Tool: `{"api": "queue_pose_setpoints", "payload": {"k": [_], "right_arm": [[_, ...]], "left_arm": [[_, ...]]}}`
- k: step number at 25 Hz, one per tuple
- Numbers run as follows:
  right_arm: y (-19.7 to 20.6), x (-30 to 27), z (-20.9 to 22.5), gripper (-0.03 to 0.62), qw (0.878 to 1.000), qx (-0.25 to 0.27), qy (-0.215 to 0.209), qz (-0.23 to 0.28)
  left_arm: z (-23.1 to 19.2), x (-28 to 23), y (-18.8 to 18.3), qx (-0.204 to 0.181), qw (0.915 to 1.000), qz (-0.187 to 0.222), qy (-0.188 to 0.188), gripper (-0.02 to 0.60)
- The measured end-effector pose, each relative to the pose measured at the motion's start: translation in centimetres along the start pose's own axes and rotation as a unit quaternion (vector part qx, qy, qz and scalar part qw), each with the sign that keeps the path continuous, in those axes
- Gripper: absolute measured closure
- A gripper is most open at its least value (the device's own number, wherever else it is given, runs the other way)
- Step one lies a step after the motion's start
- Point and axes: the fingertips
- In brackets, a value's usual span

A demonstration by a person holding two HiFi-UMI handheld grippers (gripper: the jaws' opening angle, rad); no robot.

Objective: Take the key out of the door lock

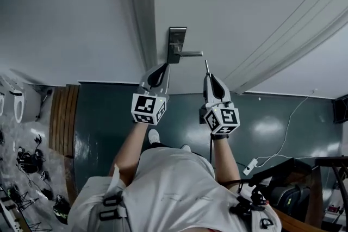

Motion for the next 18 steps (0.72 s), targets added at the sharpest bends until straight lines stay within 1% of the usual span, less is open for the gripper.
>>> {"api": "queue_pose_setpoints", "payload": {"k": [3,6,8,9,11,14,18], "right_arm": [[-1.3,1.5,0.5,0.565,0.999,0.045,-0.004,-0.013],[-1.2,3.2,0.9,0.565,0.997,0.075,-0.011,-0.027],[-1.1,4.2,1.2,0.565,0.997,0.075,-0.015,-0.033],[-1.1,4.5,1.2,0.565,0.997,0.068,-0.017,-0.034],[-1.1,4.9,1.2,0.565,0.998,0.050,-0.016,-0.028],[-1.2,5.6,0.8,0.565,0.999,0.042,-0.007,-0.017],[-2.1,5.9,-0.5,0.565,0.999,0.045,-0.004,-0.003]], "left_arm": [[3.7,1.0,-0.4,-0.003,1.0000,0.003,0.001,0.583],[6.7,2.0,-0.1,-0.040,0.9990,0.013,-0.017,0.584],[8.3,2.6,0.5,-0.056,0.9979,0.010,-0.029,0.584],[9.0,2.9,0.6,-0.055,0.9978,0.012,-0.034,0.584],[9.8,3.4,0.1,-0.037,0.9986,0.020,-0.032,0.584],[10.6,3.7,-0.4,-0.007,0.9995,0.031,-0.007,0.583],[9.7,4.3,-1.0,-0.015,0.9987,0.040,-0.029,0.583]]}}
Point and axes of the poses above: the fingertips, and each gripper's own axes: x backward along the fingers, z to its right, y out of its underside, and after that the axes turned 3 degrees about z, right-handed
